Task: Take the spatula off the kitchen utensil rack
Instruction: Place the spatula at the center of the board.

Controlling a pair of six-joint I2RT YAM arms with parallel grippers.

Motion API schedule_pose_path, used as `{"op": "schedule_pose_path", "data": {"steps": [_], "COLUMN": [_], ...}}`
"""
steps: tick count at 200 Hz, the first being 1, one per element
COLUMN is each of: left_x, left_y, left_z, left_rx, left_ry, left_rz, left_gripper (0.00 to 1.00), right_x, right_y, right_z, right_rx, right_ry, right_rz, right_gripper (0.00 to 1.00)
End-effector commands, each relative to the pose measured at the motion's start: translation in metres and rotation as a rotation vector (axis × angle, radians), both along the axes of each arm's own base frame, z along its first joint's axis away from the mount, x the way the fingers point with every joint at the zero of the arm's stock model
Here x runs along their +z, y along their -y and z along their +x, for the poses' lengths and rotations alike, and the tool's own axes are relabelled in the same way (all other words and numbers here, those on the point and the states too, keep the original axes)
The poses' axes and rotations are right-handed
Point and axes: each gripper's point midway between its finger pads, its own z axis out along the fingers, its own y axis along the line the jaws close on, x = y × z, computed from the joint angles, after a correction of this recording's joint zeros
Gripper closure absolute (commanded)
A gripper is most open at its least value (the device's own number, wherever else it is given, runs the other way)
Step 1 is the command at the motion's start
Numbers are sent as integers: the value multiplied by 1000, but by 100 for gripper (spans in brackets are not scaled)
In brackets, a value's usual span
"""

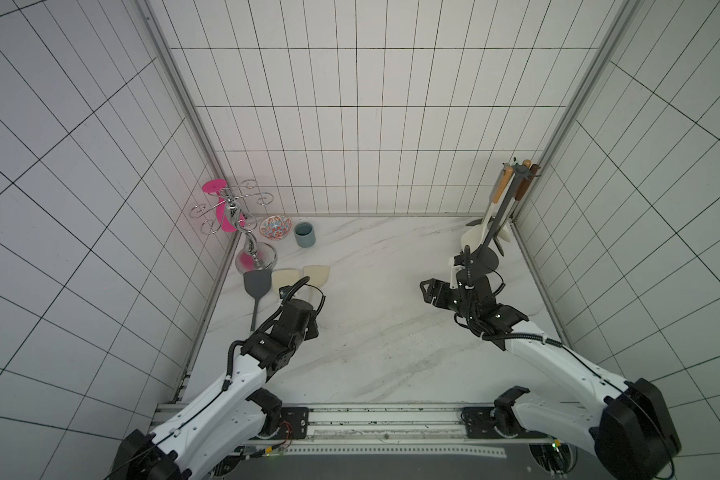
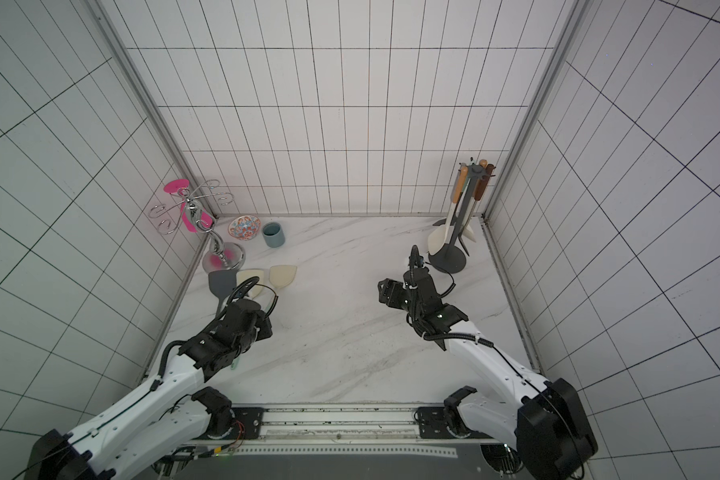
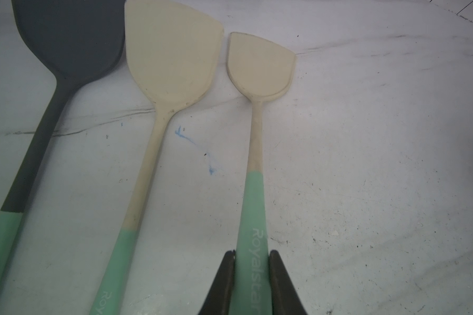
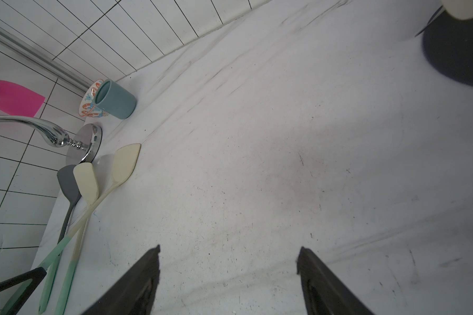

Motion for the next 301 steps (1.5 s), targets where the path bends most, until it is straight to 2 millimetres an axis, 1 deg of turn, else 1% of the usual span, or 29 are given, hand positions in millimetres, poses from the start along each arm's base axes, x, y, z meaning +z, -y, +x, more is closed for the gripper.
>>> {"op": "schedule_pose_path", "data": {"steps": [1,16,33,59,70,114,129,144,157,186,207,225,253,276,301], "left_x": [-4,-5,-7,-12,-12,-12,-12,-11,-6,10,11,6,-13,-35,-54], "left_y": [-5,-4,-2,-6,-7,-9,-9,-7,-3,7,7,7,10,3,-4], "left_z": [-8,-10,-11,-12,-12,-13,-12,-11,-5,15,32,46,70,86,94], "left_rx": [48,41,36,60,67,82,78,69,42,-11,-17,-12,-37,-47,-59], "left_ry": [-66,-83,-94,-111,-120,-144,-143,-138,-115,-52,-55,-75,-140,-204,-250], "left_rz": [-7,-12,-20,-3,0,18,19,21,19,44,115,169,204,221,215], "left_gripper": [95,91,89,87,78,64,56,52,49,33,24,22,22,28,38], "right_x": [-12,-12,-13,-14,-14,-17,-19,-20,-21,-22,-23,-23,-24,-25,-29], "right_y": [6,5,4,4,4,3,3,3,3,1,0,-2,-6,-6,-5], "right_z": [-6,-6,-6,-6,-7,-5,-5,-6,-5,-5,-6,-7,-9,-10,-9], "right_rx": [-13,-12,-6,-4,-4,-3,-3,-2,-2,11,21,48,86,95,92], "right_ry": [-15,-15,-15,-17,-16,-22,-25,-27,-25,-21,-9,10,28,39,43], "right_rz": [9,12,18,19,18,18,18,16,17,17,14,12,4,0,-6], "right_gripper": [21,21,21,21,21,21,21,21,21,20,20,19,19,19,20]}}
